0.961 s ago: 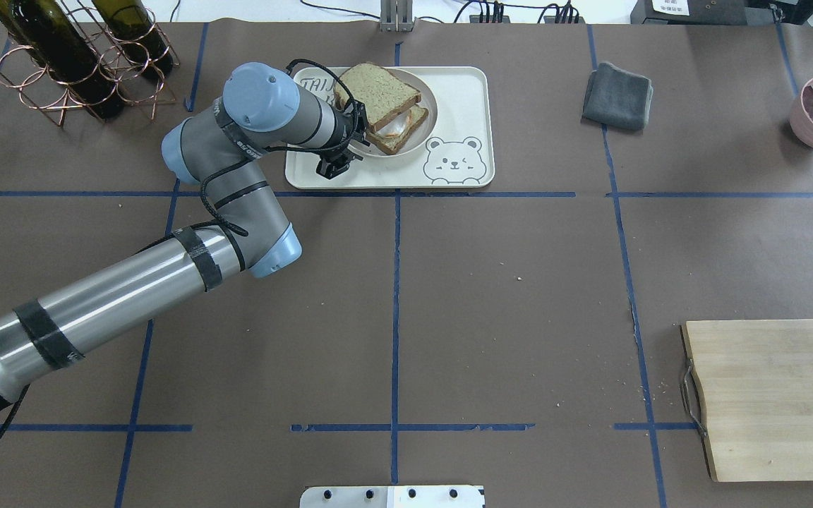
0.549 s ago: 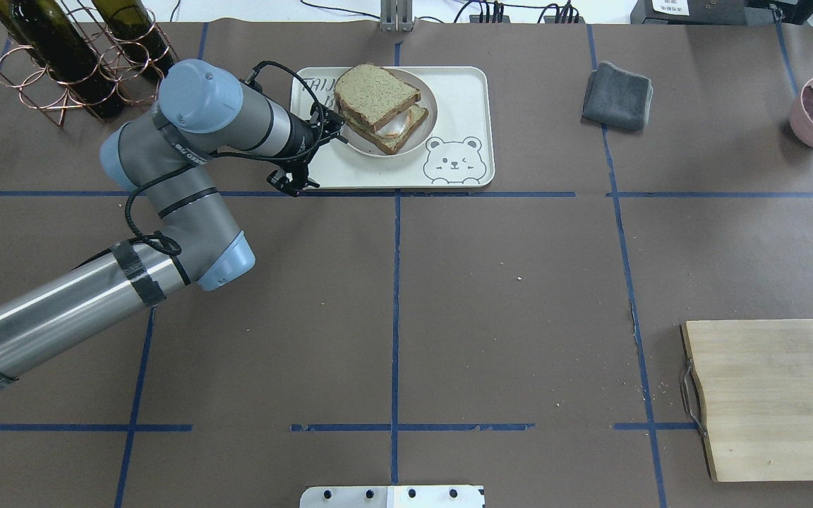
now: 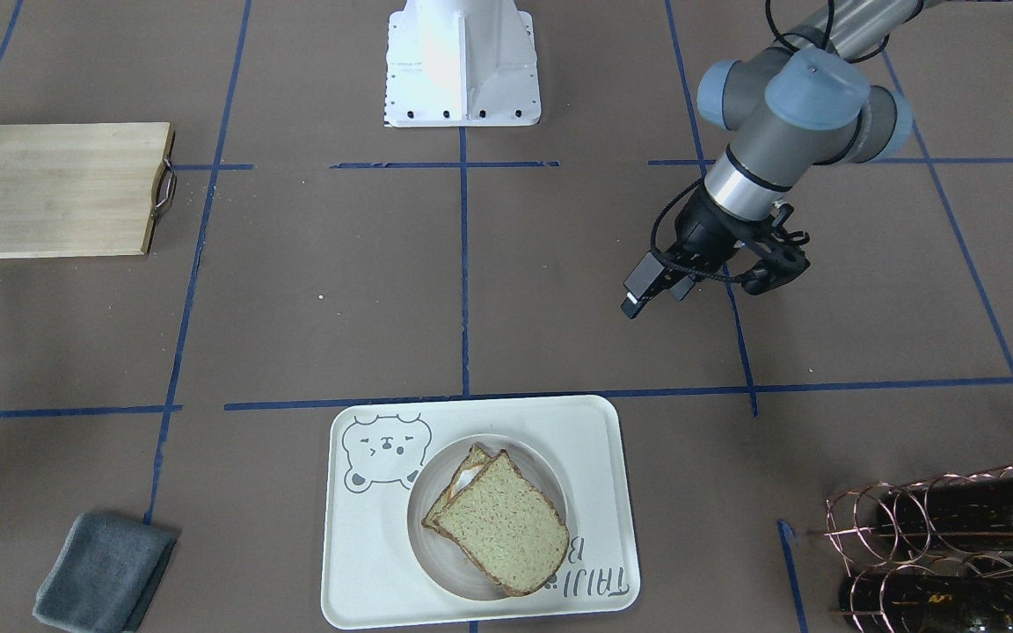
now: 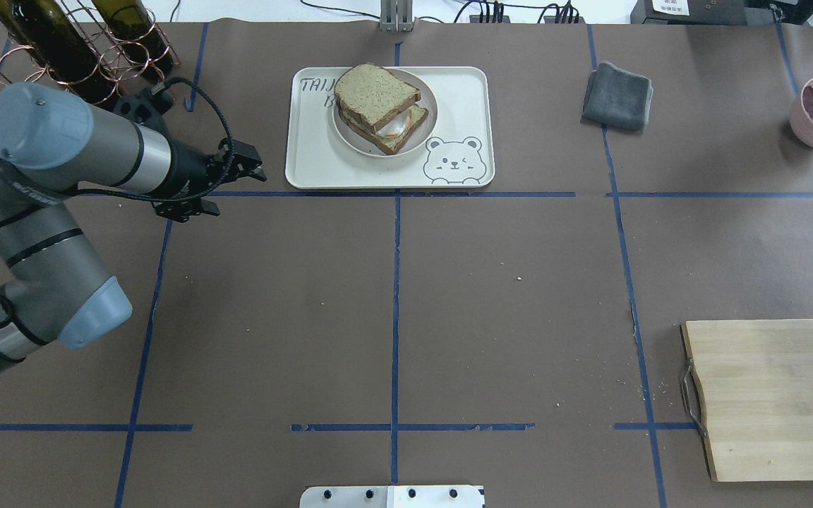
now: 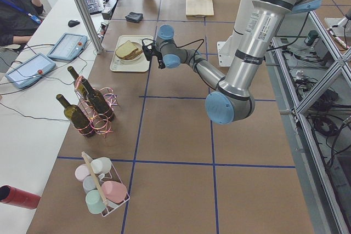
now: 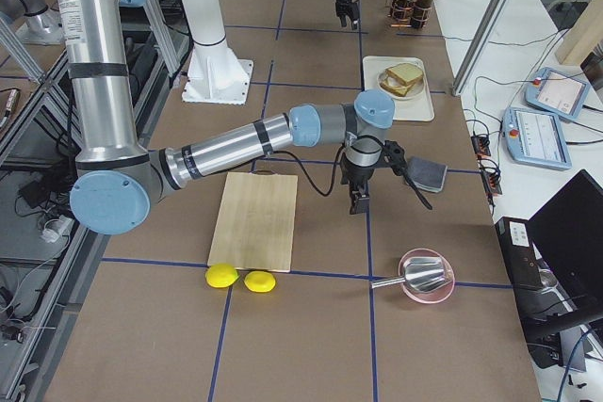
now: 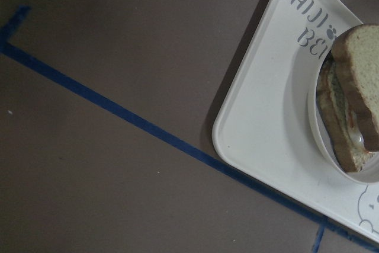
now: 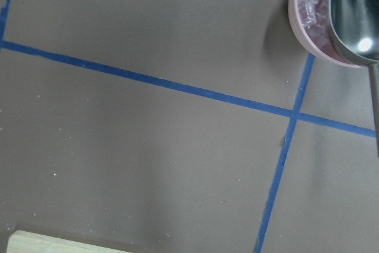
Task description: Make sandwich and place on tray
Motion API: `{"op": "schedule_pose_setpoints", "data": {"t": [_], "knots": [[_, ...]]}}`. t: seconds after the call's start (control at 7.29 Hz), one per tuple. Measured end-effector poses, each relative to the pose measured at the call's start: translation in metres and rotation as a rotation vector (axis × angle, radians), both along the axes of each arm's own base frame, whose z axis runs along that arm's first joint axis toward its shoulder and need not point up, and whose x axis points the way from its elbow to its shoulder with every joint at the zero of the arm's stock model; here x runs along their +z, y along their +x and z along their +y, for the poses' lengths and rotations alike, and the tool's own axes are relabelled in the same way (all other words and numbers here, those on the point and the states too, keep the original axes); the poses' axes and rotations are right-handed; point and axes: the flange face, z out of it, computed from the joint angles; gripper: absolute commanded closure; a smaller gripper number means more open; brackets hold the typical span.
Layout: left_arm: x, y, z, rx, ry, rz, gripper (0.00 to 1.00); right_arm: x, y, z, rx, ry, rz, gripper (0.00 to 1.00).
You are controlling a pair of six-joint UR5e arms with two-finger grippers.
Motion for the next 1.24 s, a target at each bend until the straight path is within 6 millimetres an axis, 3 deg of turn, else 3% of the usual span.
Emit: {"op": "schedule_pose_setpoints", "data": {"t": [0.27, 0.55, 0.82, 1.24], "knots": [[0.014, -0.068, -0.003, 0.068, 0.15, -0.167, 0.0, 0.02, 0.035, 0.007, 0.061, -0.034, -0.009, 0.0], [0.053, -0.134, -0.016, 0.173, 0.29, -0.341, 0.0, 0.024, 0.05, 0.018, 0.095, -0.045, -0.046, 0.0], [0.113, -0.21, -0.032, 0.297, 0.374, -0.422, 0.0, 0.035, 0.052, 0.019, 0.102, -0.071, -0.051, 0.0], [0.23, -0.325, -0.035, 0.462, 0.402, -0.447, 0.0, 0.061, 0.062, 0.027, 0.129, -0.13, -0.08, 0.0]]}}
